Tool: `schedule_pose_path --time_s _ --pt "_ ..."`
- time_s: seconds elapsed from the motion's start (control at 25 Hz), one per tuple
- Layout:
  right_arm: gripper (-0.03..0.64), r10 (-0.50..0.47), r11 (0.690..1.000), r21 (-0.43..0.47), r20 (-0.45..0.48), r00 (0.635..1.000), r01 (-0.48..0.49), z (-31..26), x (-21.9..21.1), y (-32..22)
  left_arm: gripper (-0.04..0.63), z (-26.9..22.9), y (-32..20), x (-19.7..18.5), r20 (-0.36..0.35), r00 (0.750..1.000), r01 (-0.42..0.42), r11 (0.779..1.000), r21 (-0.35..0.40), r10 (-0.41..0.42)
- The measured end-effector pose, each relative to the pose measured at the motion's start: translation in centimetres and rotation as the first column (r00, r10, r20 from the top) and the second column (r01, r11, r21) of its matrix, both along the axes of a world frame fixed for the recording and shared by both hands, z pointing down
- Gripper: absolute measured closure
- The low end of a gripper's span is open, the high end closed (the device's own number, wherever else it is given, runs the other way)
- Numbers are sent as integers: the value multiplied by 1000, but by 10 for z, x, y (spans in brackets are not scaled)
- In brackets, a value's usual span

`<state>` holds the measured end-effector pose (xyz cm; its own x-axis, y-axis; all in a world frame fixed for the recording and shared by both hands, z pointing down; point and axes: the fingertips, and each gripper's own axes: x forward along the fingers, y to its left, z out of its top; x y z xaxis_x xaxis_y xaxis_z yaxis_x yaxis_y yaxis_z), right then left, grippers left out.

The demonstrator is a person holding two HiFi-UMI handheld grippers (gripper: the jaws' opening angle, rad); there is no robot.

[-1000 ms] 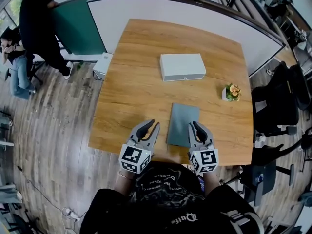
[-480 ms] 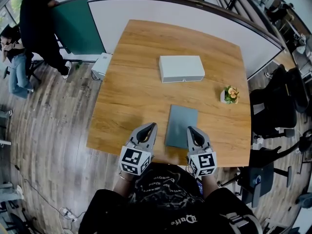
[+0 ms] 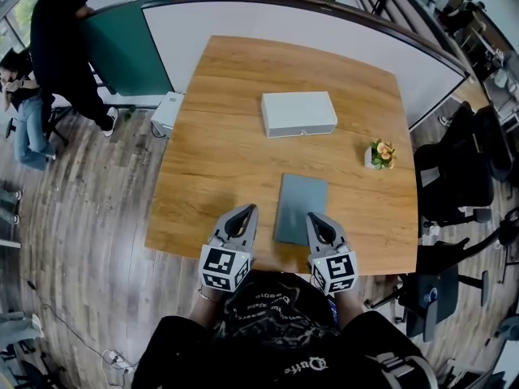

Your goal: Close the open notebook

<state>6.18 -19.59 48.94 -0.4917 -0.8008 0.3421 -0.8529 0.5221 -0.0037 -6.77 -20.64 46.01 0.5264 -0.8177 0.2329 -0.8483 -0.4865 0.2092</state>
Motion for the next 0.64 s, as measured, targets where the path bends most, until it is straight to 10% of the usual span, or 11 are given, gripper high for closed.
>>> schedule_pose_path --time_s 0.64 --pt "611 -6 1000 -10 -49 999 5 10 8 10 574 9 10 2 25 999 23 1000 -6 -22"
